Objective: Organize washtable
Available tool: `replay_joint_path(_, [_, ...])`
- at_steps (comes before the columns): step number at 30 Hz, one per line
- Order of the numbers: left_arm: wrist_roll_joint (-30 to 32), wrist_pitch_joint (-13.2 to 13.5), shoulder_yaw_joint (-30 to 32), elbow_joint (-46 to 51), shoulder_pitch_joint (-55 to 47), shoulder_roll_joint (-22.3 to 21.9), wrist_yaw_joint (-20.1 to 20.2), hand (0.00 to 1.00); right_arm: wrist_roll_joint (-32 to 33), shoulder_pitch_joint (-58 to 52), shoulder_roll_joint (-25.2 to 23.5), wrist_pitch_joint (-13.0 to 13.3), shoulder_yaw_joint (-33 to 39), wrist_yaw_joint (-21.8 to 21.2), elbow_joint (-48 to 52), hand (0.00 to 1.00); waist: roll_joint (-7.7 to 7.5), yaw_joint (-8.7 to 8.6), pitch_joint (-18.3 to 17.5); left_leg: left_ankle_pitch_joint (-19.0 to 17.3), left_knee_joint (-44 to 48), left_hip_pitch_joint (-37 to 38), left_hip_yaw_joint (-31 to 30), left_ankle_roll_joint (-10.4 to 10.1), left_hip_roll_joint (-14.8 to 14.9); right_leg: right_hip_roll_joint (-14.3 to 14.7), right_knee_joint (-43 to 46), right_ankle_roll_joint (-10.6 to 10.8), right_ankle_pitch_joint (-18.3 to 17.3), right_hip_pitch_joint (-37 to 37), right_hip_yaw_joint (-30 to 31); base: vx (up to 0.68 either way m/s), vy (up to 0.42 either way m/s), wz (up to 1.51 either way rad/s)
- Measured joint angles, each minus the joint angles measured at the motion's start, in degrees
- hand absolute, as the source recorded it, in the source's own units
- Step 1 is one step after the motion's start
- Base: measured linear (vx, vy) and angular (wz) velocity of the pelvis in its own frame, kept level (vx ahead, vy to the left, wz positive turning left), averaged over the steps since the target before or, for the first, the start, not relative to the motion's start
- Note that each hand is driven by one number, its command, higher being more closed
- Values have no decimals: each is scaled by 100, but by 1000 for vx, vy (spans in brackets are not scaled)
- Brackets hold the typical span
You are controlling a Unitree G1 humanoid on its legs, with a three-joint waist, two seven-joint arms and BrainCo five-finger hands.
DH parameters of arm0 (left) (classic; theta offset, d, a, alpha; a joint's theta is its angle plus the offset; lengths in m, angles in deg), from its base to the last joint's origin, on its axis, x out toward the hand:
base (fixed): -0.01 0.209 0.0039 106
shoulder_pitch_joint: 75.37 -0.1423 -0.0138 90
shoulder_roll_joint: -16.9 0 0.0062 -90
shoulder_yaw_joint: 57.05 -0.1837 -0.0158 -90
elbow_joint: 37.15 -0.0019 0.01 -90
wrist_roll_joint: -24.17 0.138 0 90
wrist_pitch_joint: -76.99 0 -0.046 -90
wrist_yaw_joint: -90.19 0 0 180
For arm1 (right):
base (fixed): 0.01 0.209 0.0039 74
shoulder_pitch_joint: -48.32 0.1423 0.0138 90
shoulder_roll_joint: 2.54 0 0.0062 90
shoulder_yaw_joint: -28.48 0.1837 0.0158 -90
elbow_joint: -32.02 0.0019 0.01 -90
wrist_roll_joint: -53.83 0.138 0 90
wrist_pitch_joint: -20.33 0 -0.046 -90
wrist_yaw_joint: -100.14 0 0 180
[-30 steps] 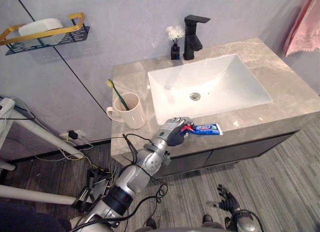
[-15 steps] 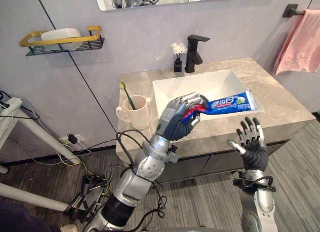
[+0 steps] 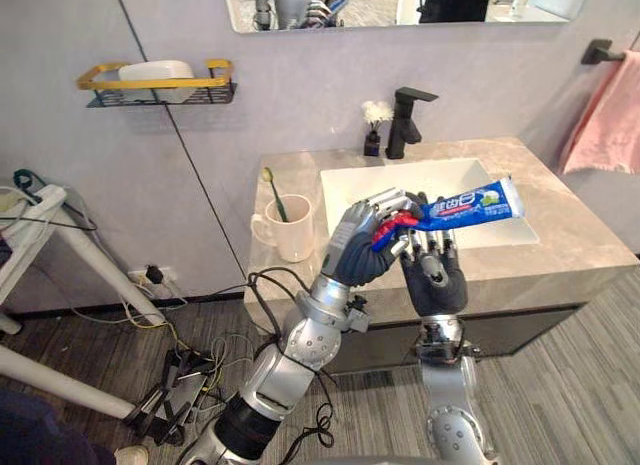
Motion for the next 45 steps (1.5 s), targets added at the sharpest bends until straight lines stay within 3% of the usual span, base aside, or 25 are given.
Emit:
replay_joint_path(7, [7, -23, -9, -263, 0, -6, -150, 100, 337, 201, 9, 23, -342, 147, -1, 0, -36, 0, -22, 5, 22, -10, -79, 7, -4, -1, -22, 0, 0, 56, -78, -17, 0, 5])
replay_joint_path(11, [6, 39, -28, -368, 0, -22, -178, 100, 380, 266, 18, 219, -457, 372, 1, 0, -51, 5, -31, 5, 17, -25, -78, 7, -4, 1, -36, -1, 1, 45, -78, 0, 0, 0])
replay_joint_path(15, [5, 67, -121, -524, -3, -25, -238, 100, 422, 266, 154, 230, -456, 541, 14, 0, -81, 15, -51, 5, 15, -73, -71, 7, -4, 4, -47, -5, 8, -1, -71, 3, 2, -1])
replay_joint_path(18, [-5, 234, -137, -525, -12, -46, -199, 100, 426, 250, 443, 153, -319, 569, 259, 0, -81, 11, -51, 5, 2, -75, -34, 7, -3, 3, -42, -1, 18, -35, -33, 6, 13, -5])
replay_joint_path(26, [-200, 483, -234, -600, -129, -99, 44, 100, 404, 247, 571, 80, 171, 570, 444, 0, -73, -11, -47, -3, -43, -30, 211, 17, 2, 6, -26, 16, 72, -173, 225, -25, 13, -16])
replay_joint_path(35, [-406, 547, -193, -647, -131, -142, 284, 100, 97, 247, 789, -224, 472, 305, 449, 0, -53, -5, -38, -3, -51, -36, 223, 17, 1, 7, -32, 19, 80, -190, 240, -5, 3, -1])
replay_joint_path(45, [-456, 563, -138, -643, -133, -190, 388, 100, -6, 243, 728, -283, 548, 211, 448, 0, 31, -6, 13, -2, -51, -89, 201, 17, 0, 7, -36, 28, 86, -226, 225, 0, 0, 0])
